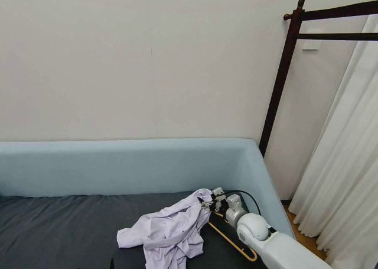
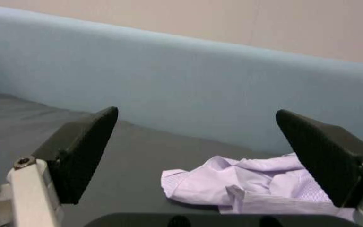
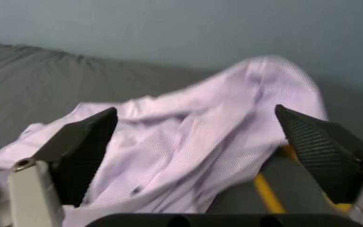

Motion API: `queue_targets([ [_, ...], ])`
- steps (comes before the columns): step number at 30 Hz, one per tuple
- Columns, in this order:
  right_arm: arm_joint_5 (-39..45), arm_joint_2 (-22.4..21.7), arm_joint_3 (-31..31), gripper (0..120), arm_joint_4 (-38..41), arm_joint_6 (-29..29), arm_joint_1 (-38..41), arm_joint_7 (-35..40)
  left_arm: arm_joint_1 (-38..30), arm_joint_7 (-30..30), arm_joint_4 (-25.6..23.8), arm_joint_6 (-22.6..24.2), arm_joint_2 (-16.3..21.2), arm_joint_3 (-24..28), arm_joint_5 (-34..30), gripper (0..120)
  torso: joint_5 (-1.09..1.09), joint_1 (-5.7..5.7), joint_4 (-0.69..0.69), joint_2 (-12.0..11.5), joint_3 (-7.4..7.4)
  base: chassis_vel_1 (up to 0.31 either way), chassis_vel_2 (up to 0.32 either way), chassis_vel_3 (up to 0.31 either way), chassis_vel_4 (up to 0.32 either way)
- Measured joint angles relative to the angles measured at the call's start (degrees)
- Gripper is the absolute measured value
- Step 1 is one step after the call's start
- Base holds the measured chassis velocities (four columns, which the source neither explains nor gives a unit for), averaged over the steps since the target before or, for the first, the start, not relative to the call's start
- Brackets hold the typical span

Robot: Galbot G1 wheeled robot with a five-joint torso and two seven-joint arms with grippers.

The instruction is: Pick up the clothes from the sofa and hang them on the clothes hanger.

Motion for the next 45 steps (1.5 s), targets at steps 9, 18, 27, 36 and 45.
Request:
queue_targets([
  [9,22.88,7.10,2.56,100,4.21,-11.66,-0.36,22.39,0.47,-0.03,0.42,-0.43,0.50,-0.41,0.51,99,-0.01,0.00,0.02,0.00,0.00,0.000,0.000,0.000,0.000],
  [18,27.60,17.70,1.50,100,-0.38,-11.68,0.46,39.28,1.01,-0.21,0.52,-0.54,0.57,-0.90,0.69,99,-0.02,0.00,0.00,0.00,0.01,0.000,0.000,0.000,0.000],
  [27,24.54,32.02,7.77,100,-13.43,-7.93,2.33,48.29,0.62,-0.41,0.63,-0.12,0.92,-1.13,0.68,99,-0.01,0.00,0.02,0.00,0.01,0.000,0.000,0.000,0.000],
  [36,21.29,32.13,8.88,100,-17.37,-6.92,0.55,48.99,0.80,-0.55,0.74,-0.16,0.81,-1.75,0.69,99,0.00,0.00,0.00,0.00,0.01,0.000,0.000,0.000,0.000],
  [45,20.06,31.95,9.06,100,-17.64,-8.20,-0.88,42.99,0.79,-0.57,0.84,-0.41,0.41,-2.06,0.76,99,0.01,0.00,0.01,0.00,0.01,0.000,0.000,0.000,0.000],
])
